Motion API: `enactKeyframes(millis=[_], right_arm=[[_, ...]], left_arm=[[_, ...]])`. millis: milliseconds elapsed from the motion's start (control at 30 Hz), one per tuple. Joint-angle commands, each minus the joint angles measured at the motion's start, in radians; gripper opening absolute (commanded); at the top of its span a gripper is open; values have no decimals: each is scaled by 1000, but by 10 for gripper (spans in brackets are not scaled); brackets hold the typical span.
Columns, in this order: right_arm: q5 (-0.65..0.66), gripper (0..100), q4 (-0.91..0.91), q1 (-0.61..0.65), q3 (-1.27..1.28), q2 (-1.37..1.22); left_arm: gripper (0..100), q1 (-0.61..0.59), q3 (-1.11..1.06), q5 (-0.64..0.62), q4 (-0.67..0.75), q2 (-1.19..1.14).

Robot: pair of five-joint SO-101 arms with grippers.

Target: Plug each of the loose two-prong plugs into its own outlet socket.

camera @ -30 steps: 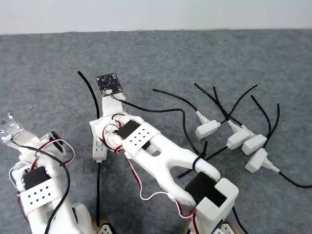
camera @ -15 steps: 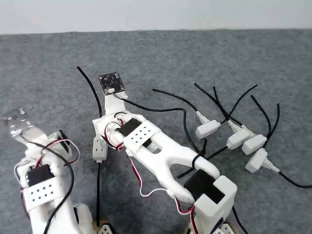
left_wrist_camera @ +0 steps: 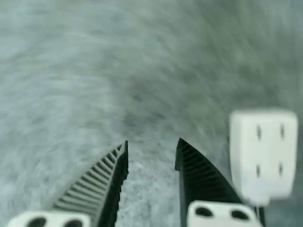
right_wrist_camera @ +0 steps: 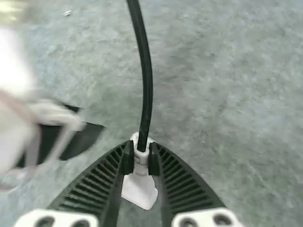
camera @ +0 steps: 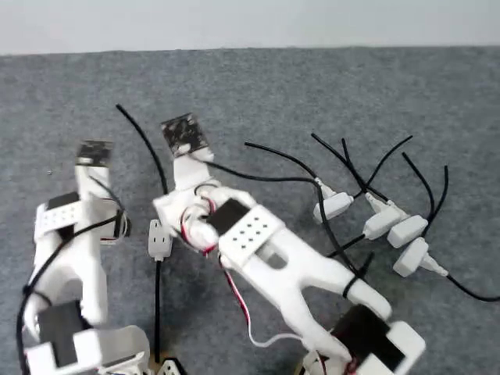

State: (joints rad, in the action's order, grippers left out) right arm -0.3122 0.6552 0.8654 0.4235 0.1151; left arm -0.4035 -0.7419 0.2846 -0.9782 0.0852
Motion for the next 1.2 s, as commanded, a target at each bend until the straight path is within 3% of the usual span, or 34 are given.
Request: enactKeyframes(millis=[0, 467, 567, 800, 1167], right_arm=[[52, 8, -39, 27, 17, 84], [121, 8, 31, 79, 38, 166], [126, 8, 35, 77, 40, 180], [123, 8, 30, 64, 40, 179], [121, 8, -88, 38, -17, -36]], left_arm=[[162, 46, 70, 313, -103, -28], [133, 9, 39, 994, -284, -20], [133, 5, -1, 1045, -288, 28], [137, -14, -113, 1013, -218, 152], [138, -87, -156, 480, 8, 186]])
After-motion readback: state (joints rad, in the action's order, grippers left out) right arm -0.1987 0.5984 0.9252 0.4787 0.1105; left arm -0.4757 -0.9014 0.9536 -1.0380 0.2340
